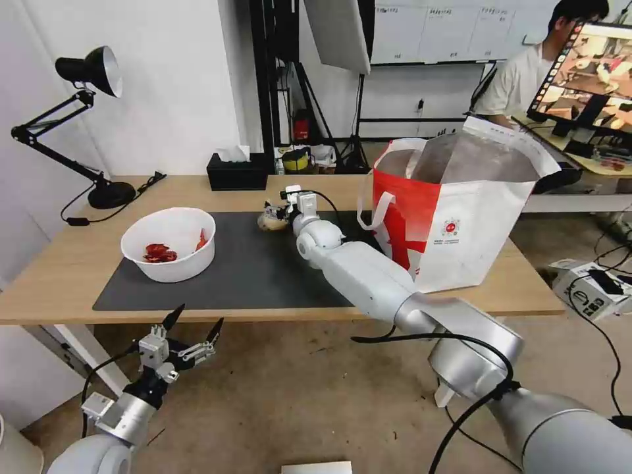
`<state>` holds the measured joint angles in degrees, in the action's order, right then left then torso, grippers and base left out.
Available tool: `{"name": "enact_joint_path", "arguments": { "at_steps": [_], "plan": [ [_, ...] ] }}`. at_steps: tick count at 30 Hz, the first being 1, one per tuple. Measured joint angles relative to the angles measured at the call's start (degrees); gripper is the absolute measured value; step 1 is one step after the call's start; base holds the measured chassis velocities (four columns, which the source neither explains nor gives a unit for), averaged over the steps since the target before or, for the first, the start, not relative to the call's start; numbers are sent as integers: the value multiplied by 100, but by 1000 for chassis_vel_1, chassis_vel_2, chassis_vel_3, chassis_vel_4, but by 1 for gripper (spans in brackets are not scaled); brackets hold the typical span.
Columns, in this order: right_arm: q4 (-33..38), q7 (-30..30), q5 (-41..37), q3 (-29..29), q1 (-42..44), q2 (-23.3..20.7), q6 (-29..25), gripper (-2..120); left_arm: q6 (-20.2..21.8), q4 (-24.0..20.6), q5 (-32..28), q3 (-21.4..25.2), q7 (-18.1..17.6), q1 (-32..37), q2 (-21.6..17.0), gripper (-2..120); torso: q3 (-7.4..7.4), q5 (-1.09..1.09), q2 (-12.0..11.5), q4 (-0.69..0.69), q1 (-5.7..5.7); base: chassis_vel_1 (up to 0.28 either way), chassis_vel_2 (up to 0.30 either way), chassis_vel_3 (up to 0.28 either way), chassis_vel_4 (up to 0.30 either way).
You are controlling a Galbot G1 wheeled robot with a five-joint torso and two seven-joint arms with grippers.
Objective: Pick up the trash from the table and place it into the takeout bag.
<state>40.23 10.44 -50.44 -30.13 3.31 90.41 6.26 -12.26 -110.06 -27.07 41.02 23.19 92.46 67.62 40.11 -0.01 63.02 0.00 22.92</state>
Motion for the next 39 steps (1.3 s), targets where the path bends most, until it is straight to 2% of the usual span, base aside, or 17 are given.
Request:
{"name": "enact_joint_path", "arguments": {
  "at_steps": [13, 39],
  "plan": [
    [-418, -925, 114, -369, -242, -5, 9, 100, -8, -33, 16, -33, 4, -10, 16, 100, 0, 1, 0, 0, 0, 0, 0, 0, 0],
    [-706, -1371, 215, -661, -334, -5, 41, 100, -13, -64, 31, -30, 4, 7, 62, 100, 0, 1, 0, 0, 0, 0, 0, 0, 0]
  ]
}}
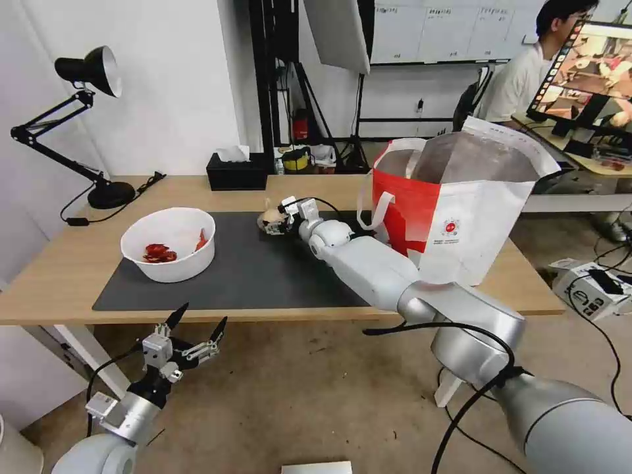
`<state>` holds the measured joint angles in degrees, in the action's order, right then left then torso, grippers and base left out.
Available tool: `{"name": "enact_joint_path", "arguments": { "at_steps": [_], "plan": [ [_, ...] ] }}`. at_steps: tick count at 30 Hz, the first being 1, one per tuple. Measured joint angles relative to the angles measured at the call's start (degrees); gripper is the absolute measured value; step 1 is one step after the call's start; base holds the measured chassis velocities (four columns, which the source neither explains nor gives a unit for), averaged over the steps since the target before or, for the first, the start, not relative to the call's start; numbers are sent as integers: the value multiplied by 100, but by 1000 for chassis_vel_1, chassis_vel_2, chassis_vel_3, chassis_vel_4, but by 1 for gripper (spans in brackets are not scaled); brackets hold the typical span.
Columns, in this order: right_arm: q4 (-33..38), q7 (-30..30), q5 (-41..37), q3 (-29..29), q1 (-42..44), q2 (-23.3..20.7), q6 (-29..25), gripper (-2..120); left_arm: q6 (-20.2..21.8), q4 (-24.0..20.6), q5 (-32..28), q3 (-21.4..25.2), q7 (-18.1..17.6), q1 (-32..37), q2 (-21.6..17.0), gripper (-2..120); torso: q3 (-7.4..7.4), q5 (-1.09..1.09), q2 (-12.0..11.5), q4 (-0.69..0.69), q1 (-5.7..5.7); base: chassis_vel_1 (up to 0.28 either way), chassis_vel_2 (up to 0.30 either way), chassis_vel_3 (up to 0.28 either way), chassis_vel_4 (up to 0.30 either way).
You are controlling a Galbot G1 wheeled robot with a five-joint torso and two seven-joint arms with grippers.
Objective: Pick up the trash from the table and place it into the takeout bag.
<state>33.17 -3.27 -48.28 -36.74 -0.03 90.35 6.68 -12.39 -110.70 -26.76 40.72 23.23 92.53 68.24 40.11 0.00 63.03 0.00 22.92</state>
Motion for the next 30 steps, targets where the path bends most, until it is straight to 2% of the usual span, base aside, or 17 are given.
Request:
{"name": "enact_joint_path", "arguments": {
  "at_steps": [9, 12, 13, 16, 17, 19, 20, 21, 24, 25, 28, 30],
  "plan": [
    [-39, -65, -6, 10, 30, 1, 2, 98, 0, -15, 16, 17, 0, 27, 21, 100, 0, 0, 0, 0, 0, 0, 0, 0, 0],
    [-63, -96, -21, 24, 22, 0, 2, 84, 0, -15, 15, 30, 0, 25, 0, 100, 0, 0, 0, 0, 0, 0, 0, 0, 0],
    [-63, -96, -21, 24, 22, 0, 2, 84, 0, -15, 15, 30, 0, 25, 0, 100, 0, 0, 0, 0, 0, 0, 0, 0, 0],
    [-89, -112, -24, 41, 20, -2, 2, 68, -1, -15, 15, 13, 1, 33, 25, 100, 0, 0, 0, 0, 0, 0, 0, 0, 0],
    [-89, -112, -24, 41, 20, -2, 2, 68, -1, -15, 15, 13, 1, 33, 25, 100, 0, 0, 0, 0, 0, 0, 0, 0, 0],
    [-89, -110, -25, 52, 37, -3, 0, 60, -5, -15, 21, -6, 2, 38, 39, 100, 0, 0, 0, 0, 0, 0, 0, 0, 0],
    [-86, -101, -25, 58, 66, -4, -2, 52, -13, -15, 28, -18, 3, 40, 45, 100, 0, 0, 0, 0, 0, 0, 0, 0, 0],
    [-86, -101, -25, 58, 66, -4, -2, 52, -13, -15, 28, -18, 3, 40, 45, 100, 0, 0, 0, 0, 0, 0, 0, 0, 0],
    [-75, -75, -25, 81, 97, -5, -6, 38, -33, -15, 29, -21, 3, 43, 42, 100, 0, 0, 0, 0, 0, 0, 0, 0, 0],
    [-75, -75, -25, 81, 97, -5, -6, 38, -33, -15, 29, -21, 3, 43, 42, 100, 0, 0, 0, 0, 0, 0, 0, 0, 0],
    [-52, -60, -31, 149, 106, -9, 20, 22, -99, 2, 16, -14, 3, 49, 23, 100, 0, 0, 0, 0, 0, 0, 0, 0, 0],
    [-41, -55, -49, 158, 106, -11, 29, 18, -103, 5, 12, -12, 3, 51, 19, 100, 0, 0, 0, 0, 0, 0, 0, 0, 0]
  ]
}}
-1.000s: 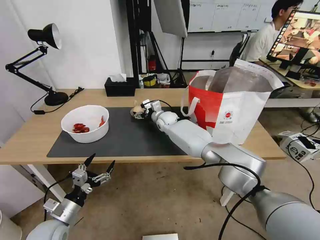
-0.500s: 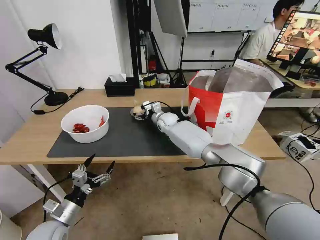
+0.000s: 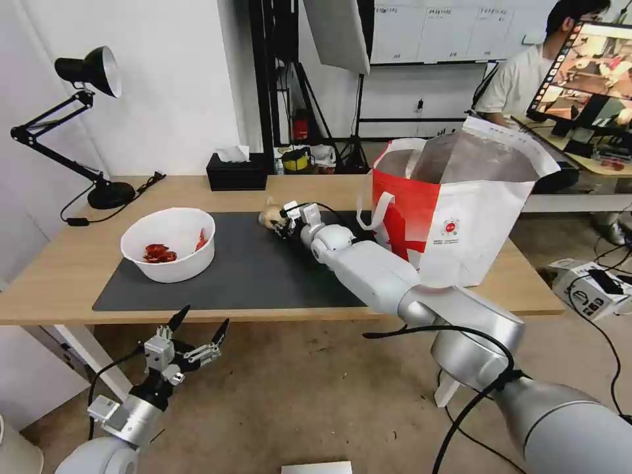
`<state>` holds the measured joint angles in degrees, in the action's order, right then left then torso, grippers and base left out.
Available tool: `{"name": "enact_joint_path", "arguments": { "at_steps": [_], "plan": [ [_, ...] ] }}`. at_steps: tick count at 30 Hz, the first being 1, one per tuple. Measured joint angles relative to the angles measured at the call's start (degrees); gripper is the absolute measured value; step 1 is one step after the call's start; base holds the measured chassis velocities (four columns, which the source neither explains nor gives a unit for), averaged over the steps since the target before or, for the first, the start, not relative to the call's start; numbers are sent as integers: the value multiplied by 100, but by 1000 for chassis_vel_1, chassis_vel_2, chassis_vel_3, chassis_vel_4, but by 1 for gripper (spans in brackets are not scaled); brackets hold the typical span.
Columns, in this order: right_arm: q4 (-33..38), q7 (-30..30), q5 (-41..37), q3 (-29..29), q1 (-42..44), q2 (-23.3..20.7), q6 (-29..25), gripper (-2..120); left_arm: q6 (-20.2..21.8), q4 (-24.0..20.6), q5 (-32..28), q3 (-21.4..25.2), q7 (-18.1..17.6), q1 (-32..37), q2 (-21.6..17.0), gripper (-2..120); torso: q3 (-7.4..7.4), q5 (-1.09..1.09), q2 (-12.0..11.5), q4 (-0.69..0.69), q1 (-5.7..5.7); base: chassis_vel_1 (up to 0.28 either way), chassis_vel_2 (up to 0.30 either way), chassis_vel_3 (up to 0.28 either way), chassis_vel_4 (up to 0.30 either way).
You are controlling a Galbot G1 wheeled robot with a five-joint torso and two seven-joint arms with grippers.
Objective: Pick up the trash from the table and place it into the takeout bag.
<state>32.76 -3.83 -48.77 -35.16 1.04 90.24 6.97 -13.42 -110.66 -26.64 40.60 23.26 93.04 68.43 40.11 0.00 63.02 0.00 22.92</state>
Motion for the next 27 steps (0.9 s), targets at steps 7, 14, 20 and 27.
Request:
{"name": "enact_joint_path", "arguments": {
  "at_steps": [7, 14, 20, 27],
  "plan": [
    [124, 116, -181, 27, 25, -9, 44, 3, -12, 1, -22, 10, 0, 11, -13, 100, 0, 0, 0, 0, 0, 0, 0, 0, 0],
    [442, 289, -194, 268, 122, -59, 49, 3, -16, -53, -39, 101, -3, 77, -3, 100, 0, 0, 0, 0, 0, 0, 0, 0, 0],
    [2103, 934, -503, 178, 261, -731, 172, 3, -16, -131, -69, 184, -8, 133, -11, 100, 0, -1, 0, 3, 0, 0, 0, 0, 0],
    [3554, 1501, -568, 143, 555, -1455, 169, 3, -17, -180, -74, 275, -9, 278, 30, 100, 0, 0, 0, -2, -1, 0, 0, 0, 0]
  ]
}}
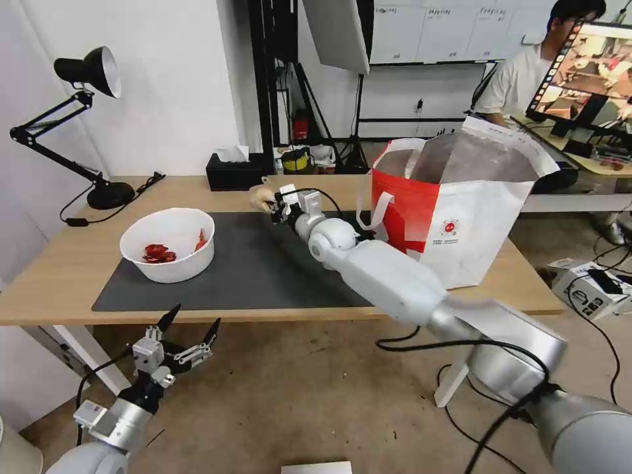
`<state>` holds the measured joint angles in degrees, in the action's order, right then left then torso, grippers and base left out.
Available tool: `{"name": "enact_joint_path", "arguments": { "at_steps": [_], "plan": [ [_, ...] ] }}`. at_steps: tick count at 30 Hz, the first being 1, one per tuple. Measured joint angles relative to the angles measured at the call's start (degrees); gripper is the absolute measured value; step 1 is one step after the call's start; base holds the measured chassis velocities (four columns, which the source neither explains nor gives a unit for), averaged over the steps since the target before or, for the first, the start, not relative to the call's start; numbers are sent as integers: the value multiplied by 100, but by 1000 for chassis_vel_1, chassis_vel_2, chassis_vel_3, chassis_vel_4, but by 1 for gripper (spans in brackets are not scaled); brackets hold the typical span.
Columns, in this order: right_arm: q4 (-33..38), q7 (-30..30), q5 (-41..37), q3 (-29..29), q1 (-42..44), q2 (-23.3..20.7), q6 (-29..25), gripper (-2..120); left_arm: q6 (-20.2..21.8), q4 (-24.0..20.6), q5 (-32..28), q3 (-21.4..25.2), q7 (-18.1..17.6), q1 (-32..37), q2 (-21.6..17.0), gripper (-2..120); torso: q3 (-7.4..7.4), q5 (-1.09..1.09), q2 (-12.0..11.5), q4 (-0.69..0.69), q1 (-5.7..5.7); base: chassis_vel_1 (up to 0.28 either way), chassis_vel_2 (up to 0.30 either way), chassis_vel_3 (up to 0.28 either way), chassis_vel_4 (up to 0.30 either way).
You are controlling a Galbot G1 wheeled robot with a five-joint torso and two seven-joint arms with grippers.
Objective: Pick up the trash from the table and place it into the takeout bag.
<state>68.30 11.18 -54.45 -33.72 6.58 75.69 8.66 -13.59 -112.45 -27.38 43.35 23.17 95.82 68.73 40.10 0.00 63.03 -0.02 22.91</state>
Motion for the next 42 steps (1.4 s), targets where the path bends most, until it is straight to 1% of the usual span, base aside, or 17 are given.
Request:
{"name": "enact_joint_path", "arguments": {
  "at_steps": [2, 3, 4, 6, 7, 8, 9, 12, 13, 16, 17, 20, 21, 25, 27, 33, 42],
  "plan": [
    [768, 238, -17, 61, 218, -448, -28, 3, -1, -25, 0, 5, -2, 6, 3, 100, 0, 0, 0, 2, 0, 0, 0, 0, 0],
    [768, 238, -17, 61, 218, -448, -28, 3, -1, -25, 0, 5, -2, 6, 3, 100, 0, 0, 0, 2, 0, 0, 0, 0, 0],
    [1225, 313, 26, 127, 394, -708, -124, 3, -1, -37, 1, 4, -2, 5, 3, 100, 0, 1, 0, 4, 0, 0, 0, 0, 0],
    [1225, 313, 26, 127, 394, -708, -124, 3, -1, -37, 1, 4, -2, 5, 3, 100, 0, 1, 0, 4, 0, 0, 0, 0, 0],
    [1969, 370, 138, 296, 827, -1208, -388, 3, -1, -44, 17, -23, -5, 4, 2, 100, -1, 1, 0, 2, 0, 0, 0, 0, 0],
    [2204, 373, 222, 372, 1019, -1362, -526, 3, 0, -45, 27, -41, -5, 1, 2, 100, 0, 3, 0, 3, 0, 0, 0, 0, 0],
    [2204, 373, 222, 372, 1019, -1362, -526, 3, 0, -45, 27, -41, -5, 1, 2, 100, 0, 3, 0, 3, 0, 0, 0, 0, 0],
    [2874, 312, 707, 832, 1700, -1879, -996, 3, 2, -54, 82, -109, -10, -5, 21, 100, 0, 2, 0, 4, 0, 0, 0, 0, 0],
    [2874, 312, 707, 832, 1700, -1879, -996, 3, 2, -54, 82, -109, -10, -5, 21, 100, 0, 2, 0, 4, 0, 0, 0, 0, 0],
    [3433, 194, 1098, 1458, 2328, -2183, -1286, 3, 5, -85, 124, -130, -16, -17, 23, 100, 0, 2, 0, 3, 0, 0, 0, 0, 0],
    [3433, 194, 1098, 1458, 2328, -2183, -1286, 3, 5, -85, 124, -130, -16, -17, 23, 100, 0, 2, 0, 3, 0, 0, 0, 0, 0],
    [3860, 117, 1290, 1946, 2721, -2442, -1473, 3, 6, -108, 185, -164, -20, -19, 45, 100, 0, 1, 0, 2, 0, 0, 0, 0, 0],
    [3860, 117, 1290, 1946, 2721, -2442, -1473, 3, 6, -108, 185, -164, -20, -19, 45, 100, 0, 1, 0, 2, 0, 0, 0, 0, 0],
    [4214, 144, 1288, 2397, 2918, -2701, -1533, 3, 6, -123, 262, -231, -22, -16, 101, 100, 0, 1, 0, 3, 0, 0, 0, 0, 0],
    [4338, 300, 1155, 2605, 2916, -2860, -1542, 3, 6, -137, 309, -271, -23, -12, 140, 100, 0, -1, 0, 2, 0, 0, 0, 0, 0],
    [4367, 590, 798, 2825, 2752, -3121, -1565, 3, 7, -218, 333, -276, -27, 28, 221, 100, 0, -1, 0, 3, 0, 0, 0, 0, 0],
    [4290, 997, 416, 3171, 2654, -3299, -1541, 3, 7, -322, 328, -168, -28, 108, 242, 100, 0, 1, 0, 2, 0, 0, 0, 0, 0]
  ]
}}
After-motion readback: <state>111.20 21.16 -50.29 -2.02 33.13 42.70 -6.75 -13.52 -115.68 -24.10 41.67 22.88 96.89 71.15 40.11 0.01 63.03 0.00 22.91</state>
